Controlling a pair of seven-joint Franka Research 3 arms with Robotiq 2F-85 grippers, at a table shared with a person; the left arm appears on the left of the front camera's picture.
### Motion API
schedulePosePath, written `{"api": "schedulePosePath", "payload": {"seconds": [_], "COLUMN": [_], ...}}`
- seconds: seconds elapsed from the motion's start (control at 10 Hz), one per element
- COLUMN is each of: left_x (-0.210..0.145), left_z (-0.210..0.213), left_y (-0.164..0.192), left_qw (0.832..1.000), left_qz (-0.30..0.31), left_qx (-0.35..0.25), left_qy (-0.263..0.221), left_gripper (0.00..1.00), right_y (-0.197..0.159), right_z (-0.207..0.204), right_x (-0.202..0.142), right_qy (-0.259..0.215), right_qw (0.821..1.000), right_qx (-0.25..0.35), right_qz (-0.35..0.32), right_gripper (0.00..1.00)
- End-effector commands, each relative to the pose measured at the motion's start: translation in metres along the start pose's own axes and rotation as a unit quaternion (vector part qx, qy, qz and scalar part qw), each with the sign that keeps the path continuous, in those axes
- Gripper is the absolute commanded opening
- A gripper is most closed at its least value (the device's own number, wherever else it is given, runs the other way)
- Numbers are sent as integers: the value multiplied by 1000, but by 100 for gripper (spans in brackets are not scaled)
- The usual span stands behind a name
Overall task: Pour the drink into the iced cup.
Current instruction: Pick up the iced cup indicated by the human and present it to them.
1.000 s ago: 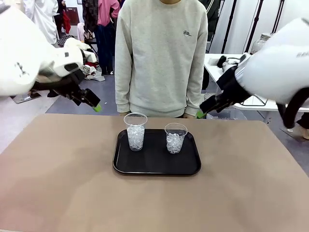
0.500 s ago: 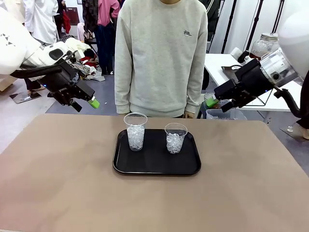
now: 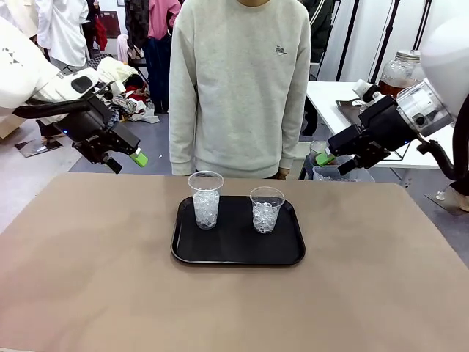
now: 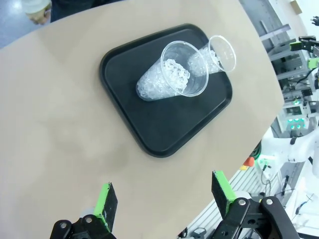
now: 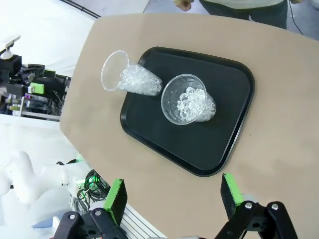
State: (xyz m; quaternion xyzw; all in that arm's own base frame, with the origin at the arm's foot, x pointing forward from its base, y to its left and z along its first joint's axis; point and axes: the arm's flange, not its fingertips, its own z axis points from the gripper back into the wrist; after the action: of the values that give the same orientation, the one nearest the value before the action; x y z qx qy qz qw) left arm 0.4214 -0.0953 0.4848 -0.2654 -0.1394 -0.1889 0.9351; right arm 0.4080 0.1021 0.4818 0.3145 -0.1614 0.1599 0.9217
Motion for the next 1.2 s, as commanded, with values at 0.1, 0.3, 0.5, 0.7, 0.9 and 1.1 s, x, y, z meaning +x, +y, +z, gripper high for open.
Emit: {"api": "schedulePosePath", "payload": {"seconds": [0.1, 0.3, 0.5, 0.7, 0.9, 1.1], "left_x": [-2, 2, 3, 7, 10, 13], "left_z": [5, 10, 9, 3, -3, -8], "left_y": [5, 20, 33, 49, 64, 82], "left_qw": [998, 989, 982, 965, 953, 935], "left_qz": [33, 106, 135, 198, 220, 247], "left_qx": [-29, -82, -117, -160, -196, -252], "left_qy": [-38, -65, -67, -64, -71, -37], "left_gripper": [100, 100, 100, 100, 100, 100], "right_y": [-1, -14, -30, -53, -74, -93], "right_z": [0, 5, 9, 9, 6, 1], "right_x": [5, 16, 20, 21, 20, 20], "right_qy": [-9, -11, -19, -24, -26, -24], "right_qw": [998, 985, 970, 949, 924, 906], "right_qx": [37, 101, 155, 208, 264, 291], "right_qz": [-51, -141, -187, -235, -274, -306], "right_gripper": [100, 100, 100, 100, 100, 100]}}
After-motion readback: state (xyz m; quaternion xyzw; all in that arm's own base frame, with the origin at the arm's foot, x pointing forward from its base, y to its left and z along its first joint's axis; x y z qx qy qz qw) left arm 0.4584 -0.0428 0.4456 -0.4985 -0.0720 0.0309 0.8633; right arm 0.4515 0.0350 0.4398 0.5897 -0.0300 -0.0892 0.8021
